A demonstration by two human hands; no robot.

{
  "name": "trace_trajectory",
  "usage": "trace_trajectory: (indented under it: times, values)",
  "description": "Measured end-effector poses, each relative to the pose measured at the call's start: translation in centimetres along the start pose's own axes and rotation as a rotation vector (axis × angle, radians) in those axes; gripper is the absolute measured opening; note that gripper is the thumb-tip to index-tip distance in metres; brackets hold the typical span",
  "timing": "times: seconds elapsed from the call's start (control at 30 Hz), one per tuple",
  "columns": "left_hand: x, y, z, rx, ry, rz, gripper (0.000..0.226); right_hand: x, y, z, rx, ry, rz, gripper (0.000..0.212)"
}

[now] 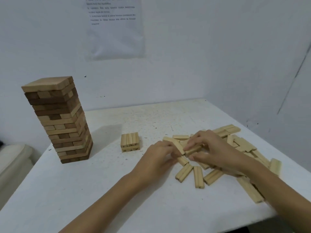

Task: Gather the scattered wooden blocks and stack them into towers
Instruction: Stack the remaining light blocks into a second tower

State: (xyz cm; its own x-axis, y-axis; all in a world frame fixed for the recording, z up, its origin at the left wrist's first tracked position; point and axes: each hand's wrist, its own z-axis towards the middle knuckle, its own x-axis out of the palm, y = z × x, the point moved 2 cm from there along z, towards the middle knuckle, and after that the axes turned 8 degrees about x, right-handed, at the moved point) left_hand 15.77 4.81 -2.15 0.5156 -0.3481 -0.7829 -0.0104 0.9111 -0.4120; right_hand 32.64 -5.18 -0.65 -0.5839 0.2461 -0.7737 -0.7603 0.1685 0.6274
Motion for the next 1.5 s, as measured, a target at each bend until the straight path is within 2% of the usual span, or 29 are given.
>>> trace_trajectory:
  times: [0.13, 0.23, 0.3, 0.37, 0.47, 0.57, 0.7, 0.77, 0.87, 1.0, 1.1, 1.33, 1.5]
  values:
    - [0.0, 0.1, -0.1, 0.066, 0.020, 0.150, 0.019, 0.6, 0.0, 0.2, -0.044, -0.118, -0.025, 0.014]
    - [-0.1, -0.3, 0.0, 0.075, 0.028, 0.195, 0.016, -0.2, 0.2, -0.3, 0.002, -0.178, 0.282, 0.009]
    - [-0.2, -0.6, 0.0, 0.036, 0.025, 0.094, 0.013, -1.2, 0.3, -0.7, 0.051, -0.178, 0.523, 0.010]
    - [-0.4, -0.9, 0.1, -0.029, -0.021, -0.027, 0.011, -2.1, 0.1, -1.1, 0.044, -0.190, 0.581, 0.013]
    - [-0.5, -1.4, 0.6, -0.150, -0.124, -0.195, 0.024, -3.2, -0.1, -2.0, 0.021, -0.122, 0.501, 0.016]
    - [-0.2, -2.1, 1.0, -0.234, -0.130, -0.370, 0.030, -3.8, -0.5, -2.9, 0.038, 0.007, 0.317, 0.030]
    - [0.1, -2.5, 1.3, -0.311, -0.141, -0.584, 0.029, -4.0, -1.4, -3.1, 0.031, 0.161, -0.067, 0.023]
    - [0.3, -2.6, 1.4, -0.333, -0.140, -0.605, 0.028, -3.8, -1.8, -2.8, 0.066, 0.214, -0.183, 0.033]
    - [0.3, -2.6, 1.5, -0.344, -0.144, -0.588, 0.028, -3.6, -2.2, -2.2, 0.072, 0.244, -0.235, 0.046]
    - [0.2, -2.5, 1.4, -0.359, -0.158, -0.599, 0.028, -3.2, -2.2, -1.3, 0.039, 0.261, -0.336, 0.049]
    - [0.0, -2.4, 1.2, -0.367, -0.163, -0.598, 0.028, -3.3, -2.1, -1.0, 0.034, 0.245, -0.307, 0.046]
    - [-0.8, -2.0, 0.2, -0.378, -0.173, -0.606, 0.028, -3.5, -1.5, -1.3, 0.085, 0.164, -0.040, 0.051]
    - [-1.8, -1.6, -1.0, -0.380, -0.143, -0.625, 0.029, -3.3, -0.6, -1.5, 0.086, -0.052, 0.175, 0.035]
